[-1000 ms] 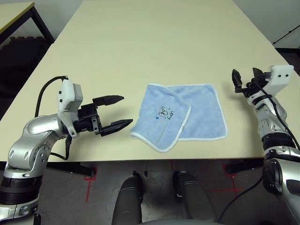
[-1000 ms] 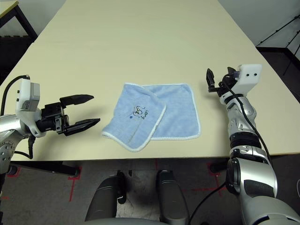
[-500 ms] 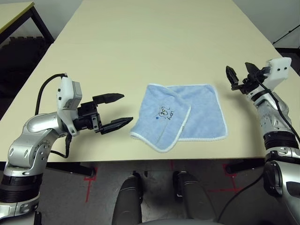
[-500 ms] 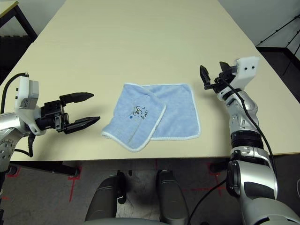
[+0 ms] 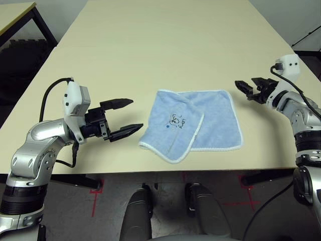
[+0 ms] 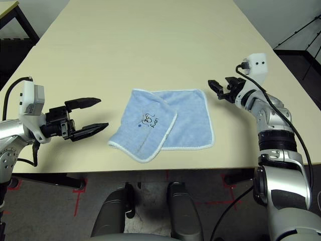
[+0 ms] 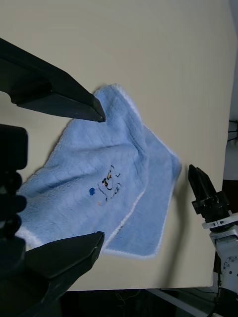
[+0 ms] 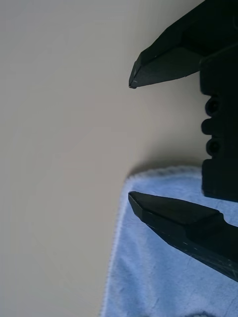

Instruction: Fold the towel and set it aside.

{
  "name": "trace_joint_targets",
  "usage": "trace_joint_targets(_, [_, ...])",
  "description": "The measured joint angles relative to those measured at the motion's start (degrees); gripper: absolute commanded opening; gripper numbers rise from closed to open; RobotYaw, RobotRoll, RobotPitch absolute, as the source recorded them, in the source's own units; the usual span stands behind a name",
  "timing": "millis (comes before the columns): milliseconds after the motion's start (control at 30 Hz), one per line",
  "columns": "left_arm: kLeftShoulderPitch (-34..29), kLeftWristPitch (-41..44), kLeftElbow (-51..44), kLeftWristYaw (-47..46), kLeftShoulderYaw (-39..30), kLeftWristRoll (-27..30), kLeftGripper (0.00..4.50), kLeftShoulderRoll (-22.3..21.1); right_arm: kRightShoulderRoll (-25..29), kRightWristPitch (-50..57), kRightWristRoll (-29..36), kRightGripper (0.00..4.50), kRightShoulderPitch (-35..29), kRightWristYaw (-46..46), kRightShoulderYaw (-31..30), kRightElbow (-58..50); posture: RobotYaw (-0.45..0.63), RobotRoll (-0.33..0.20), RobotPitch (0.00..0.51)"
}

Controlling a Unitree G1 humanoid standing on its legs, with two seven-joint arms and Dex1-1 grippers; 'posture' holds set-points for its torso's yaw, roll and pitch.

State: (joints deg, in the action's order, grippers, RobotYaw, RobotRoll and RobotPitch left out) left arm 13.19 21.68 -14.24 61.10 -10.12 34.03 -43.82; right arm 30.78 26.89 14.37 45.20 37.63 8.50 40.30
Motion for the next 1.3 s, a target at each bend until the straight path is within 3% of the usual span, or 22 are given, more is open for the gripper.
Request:
trace_joint_targets(267, [-0.09, 0.39, -0.13, -0.42, -0.03, -0.04, 4.47, -0.03, -1.16, 0.23, -5.23, 4.5, 4.78, 0.31, -5.27, 7.18, -0.12, 0.0, 0.179])
trace_joint_targets(700, [-0.52, 1.26, -0.66, -1.11, -0.05, -0.04, 4.47, -0.14, -1.88, 3.05, -8.32, 4.5, 10.29, 2.94, -7.24, 13.11, -0.11, 0.0, 0.188])
trace_joint_targets(800, [-0.52, 1.39, -0.66, -1.11, -0.05, -0.05, 4.5, -0.19, -1.88, 4.14, -8.65, 3.89, 10.63, 4.96, -7.75, 12.98, -0.11, 0.0, 0.188])
trace_joint_targets(1133, [-0.51, 1.44, -0.65, -1.36, -0.05, -0.24, 4.5, -0.2, -2.27, 5.44, -8.89, 0.19, 10.37, 8.23, -7.99, 11.62, -0.11, 0.0, 0.186])
trace_joint_targets(1300, [-0.5, 1.45, -0.65, -1.88, -0.05, -0.37, 4.5, -0.18, -2.81, 1.78, -8.74, 0.05, 9.18, 8.81, -7.82, 10.64, -0.11, 0.0, 0.184])
